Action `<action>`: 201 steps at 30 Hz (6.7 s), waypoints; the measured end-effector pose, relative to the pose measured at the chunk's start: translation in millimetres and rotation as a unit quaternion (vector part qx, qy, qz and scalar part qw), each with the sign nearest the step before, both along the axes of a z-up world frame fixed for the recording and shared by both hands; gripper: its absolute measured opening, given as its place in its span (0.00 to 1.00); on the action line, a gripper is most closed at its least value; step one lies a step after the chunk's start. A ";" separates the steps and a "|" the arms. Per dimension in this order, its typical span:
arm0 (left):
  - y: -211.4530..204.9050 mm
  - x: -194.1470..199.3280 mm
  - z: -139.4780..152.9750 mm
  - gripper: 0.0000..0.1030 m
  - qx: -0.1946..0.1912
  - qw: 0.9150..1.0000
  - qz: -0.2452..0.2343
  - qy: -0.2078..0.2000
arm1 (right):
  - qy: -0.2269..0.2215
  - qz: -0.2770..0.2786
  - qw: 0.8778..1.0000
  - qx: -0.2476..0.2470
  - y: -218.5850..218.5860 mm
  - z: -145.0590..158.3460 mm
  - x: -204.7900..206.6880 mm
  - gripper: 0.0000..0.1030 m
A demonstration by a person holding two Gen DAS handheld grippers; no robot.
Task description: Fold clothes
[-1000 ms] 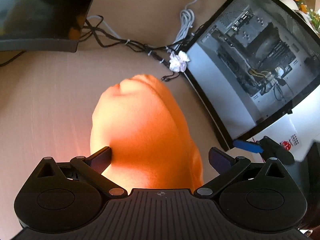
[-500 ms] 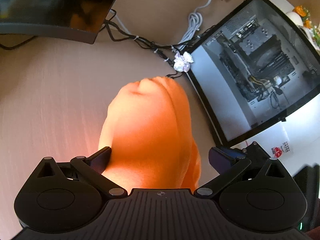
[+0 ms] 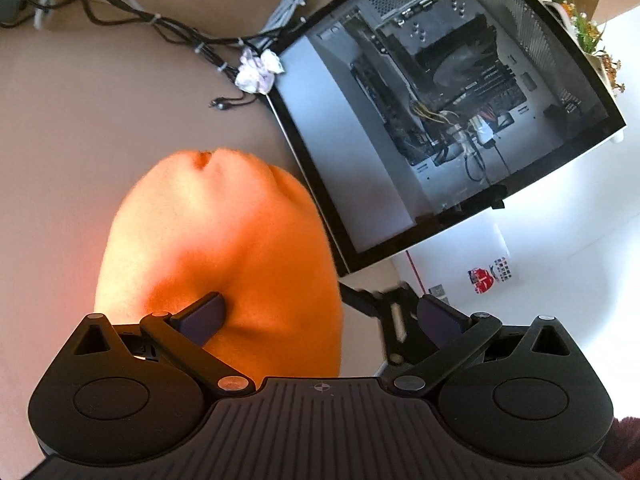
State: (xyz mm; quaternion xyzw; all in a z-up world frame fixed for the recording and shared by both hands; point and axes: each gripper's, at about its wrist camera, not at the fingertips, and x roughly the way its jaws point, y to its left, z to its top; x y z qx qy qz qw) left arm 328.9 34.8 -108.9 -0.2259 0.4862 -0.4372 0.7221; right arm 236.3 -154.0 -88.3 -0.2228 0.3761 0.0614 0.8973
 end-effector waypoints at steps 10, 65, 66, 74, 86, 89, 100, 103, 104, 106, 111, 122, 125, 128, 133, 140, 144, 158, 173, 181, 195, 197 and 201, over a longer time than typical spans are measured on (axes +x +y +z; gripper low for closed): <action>-34.7 5.1 -13.2 1.00 0.013 0.999 -0.032 0.012 | 0.008 0.007 0.984 0.175 -66.1 99.6 -70.8 1.00; 36.0 16.5 -4.4 1.00 0.114 0.977 0.149 -0.105 | -0.048 -0.104 0.964 0.238 -64.7 47.1 -6.0 1.00; 35.3 15.3 -4.4 1.00 0.116 0.976 0.148 -0.109 | -0.046 -0.106 0.957 0.265 -77.0 57.7 -11.6 1.00; 30.4 7.6 -3.8 1.00 0.136 0.971 0.144 -0.134 | -0.063 -0.011 0.959 0.278 -38.2 111.0 54.2 1.00; 78.2 -73.9 48.7 1.00 0.171 0.951 0.177 -0.187 | 0.035 0.022 0.988 0.146 7.3 54.1 140.8 1.00; 108.9 -75.6 36.2 1.00 0.122 0.964 0.227 -0.066 | 0.022 -0.007 0.988 0.150 3.0 48.0 122.5 1.00; 128.1 -3.9 -6.8 0.97 0.040 0.957 0.282 0.058 | 0.041 -0.045 0.980 0.188 4.7 38.7 88.6 1.00; 141.6 31.0 2.6 0.95 0.044 0.958 0.279 0.040 | 0.066 -0.043 0.972 0.219 9.5 35.6 87.9 1.00; 147.1 37.5 5.9 0.94 0.038 0.959 0.278 0.037 | 0.066 -0.034 0.973 0.219 14.1 35.2 87.9 1.00; 156.3 42.9 15.4 0.93 0.036 0.959 0.279 0.017 | 0.060 -0.022 0.974 0.217 18.7 35.2 88.0 1.00; 159.3 35.9 17.6 0.93 0.059 0.967 0.246 -0.012 | 0.060 -0.035 0.960 0.270 3.9 41.8 88.1 0.89; 150.3 41.6 27.4 0.46 0.086 0.967 0.239 -0.036 | 0.086 -0.015 0.931 0.354 -5.4 57.5 112.1 0.40; 149.9 30.5 49.4 0.44 0.065 0.970 0.229 -0.052 | 0.063 0.021 0.936 0.346 -0.9 79.8 113.0 0.36; 152.0 5.9 71.3 0.44 0.048 0.973 0.215 -0.071 | 0.048 0.049 0.940 0.334 2.4 100.2 109.7 0.36; 154.3 -41.9 36.8 0.51 0.074 0.976 0.200 -0.031 | 0.053 0.087 0.948 0.303 0.2 105.7 85.6 0.36; 141.5 -71.0 -20.4 0.56 0.135 0.972 0.192 -0.012 | 0.057 0.103 0.976 0.184 26.7 50.6 75.2 0.62; 141.9 -77.8 -6.7 0.60 0.142 0.975 0.171 -0.015 | 0.033 0.129 0.982 0.132 30.4 45.7 64.1 0.72; 135.4 -58.4 64.5 0.93 0.068 0.973 0.183 -0.126 | 0.036 0.087 0.979 0.180 18.2 39.6 52.3 0.74; 85.1 -60.4 0.0 1.00 0.211 0.953 0.159 -0.147 | -0.009 0.073 0.986 0.148 50.8 83.4 104.6 1.00; 91.3 -57.8 -1.3 1.00 0.202 0.956 0.159 -0.140 | 0.018 0.069 0.991 0.115 67.4 59.5 113.6 1.00; 123.9 -65.7 36.7 1.00 0.146 0.971 0.148 -0.119 | 0.046 0.029 0.977 0.208 29.2 37.9 64.1 1.00; 138.6 -72.5 41.9 1.00 0.096 0.980 0.150 -0.092 | 0.040 0.027 0.978 0.204 29.6 36.0 60.0 1.00; 145.6 -68.9 10.4 1.00 0.042 0.987 0.153 0.005 | 0.039 0.043 0.981 0.185 33.8 45.8 58.9 1.00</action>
